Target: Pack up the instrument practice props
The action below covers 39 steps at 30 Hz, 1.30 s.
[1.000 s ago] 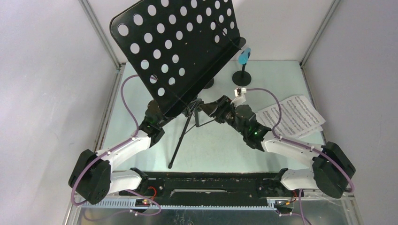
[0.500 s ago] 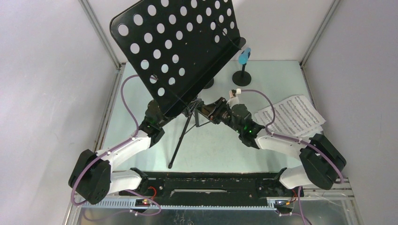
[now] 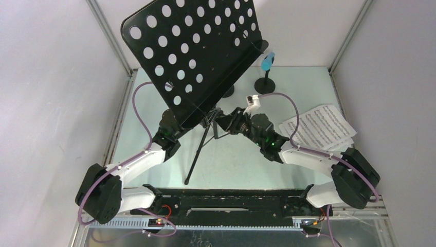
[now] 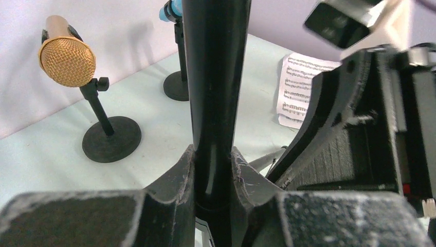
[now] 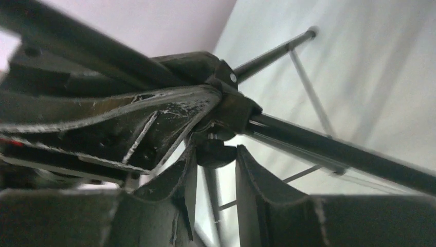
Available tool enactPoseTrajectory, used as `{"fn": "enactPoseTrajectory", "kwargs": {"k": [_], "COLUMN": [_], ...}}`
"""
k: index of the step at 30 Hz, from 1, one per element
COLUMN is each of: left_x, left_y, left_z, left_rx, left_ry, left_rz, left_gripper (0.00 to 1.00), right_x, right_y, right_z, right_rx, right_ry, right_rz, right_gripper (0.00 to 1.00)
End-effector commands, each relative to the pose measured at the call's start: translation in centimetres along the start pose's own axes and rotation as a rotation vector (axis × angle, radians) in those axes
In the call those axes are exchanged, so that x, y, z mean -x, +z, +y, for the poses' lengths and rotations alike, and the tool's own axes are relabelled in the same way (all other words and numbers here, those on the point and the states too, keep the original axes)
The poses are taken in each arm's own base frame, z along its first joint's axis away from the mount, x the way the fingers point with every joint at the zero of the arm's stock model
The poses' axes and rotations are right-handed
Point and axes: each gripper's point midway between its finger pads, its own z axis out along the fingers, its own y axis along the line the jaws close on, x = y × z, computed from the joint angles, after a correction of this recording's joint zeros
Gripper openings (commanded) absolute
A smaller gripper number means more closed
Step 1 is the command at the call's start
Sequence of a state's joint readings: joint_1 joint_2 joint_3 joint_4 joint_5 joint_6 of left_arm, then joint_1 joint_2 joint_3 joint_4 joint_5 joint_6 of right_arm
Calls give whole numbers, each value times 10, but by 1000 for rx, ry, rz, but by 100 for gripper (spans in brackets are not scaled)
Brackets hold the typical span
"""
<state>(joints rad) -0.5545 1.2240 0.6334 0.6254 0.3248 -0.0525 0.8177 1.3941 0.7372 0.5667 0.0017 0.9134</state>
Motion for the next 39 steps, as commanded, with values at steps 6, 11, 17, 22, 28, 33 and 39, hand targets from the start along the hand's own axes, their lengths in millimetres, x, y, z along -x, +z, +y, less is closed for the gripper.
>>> {"fn": "enactPoseTrajectory", "kwargs": {"k": [6,11,17,22,28,33,39], "left_x": [-103,-104,-105,-105,-96,-61,-13], "left_y": [-22,-22,-22,-22,-22,-27,-34], "left_z": [-32,-31,-30,-26,-13,-8,-7], "left_rx": [-95,-90,-84,-56,40,89,113], "left_ry": [-141,-138,-138,-146,-169,-167,-166], "left_rz": [361,363,365,359,324,227,124], "left_gripper": [1,1,1,3,17,29,73], "right_x": [-24,-33,-29,-18,-1,-14,-10], "right_y": [-9,-9,-6,-15,-50,-80,-98], "right_z": [16,-4,-11,15,46,20,-14], "right_rx": [38,-113,-248,-227,-76,84,108], "right_ry": [-1332,-1863,-2049,-1923,-1532,-1299,-1203], "right_rz": [55,110,94,-7,-105,3,67], "right_gripper": [12,14,23,52,69,70,70]}}
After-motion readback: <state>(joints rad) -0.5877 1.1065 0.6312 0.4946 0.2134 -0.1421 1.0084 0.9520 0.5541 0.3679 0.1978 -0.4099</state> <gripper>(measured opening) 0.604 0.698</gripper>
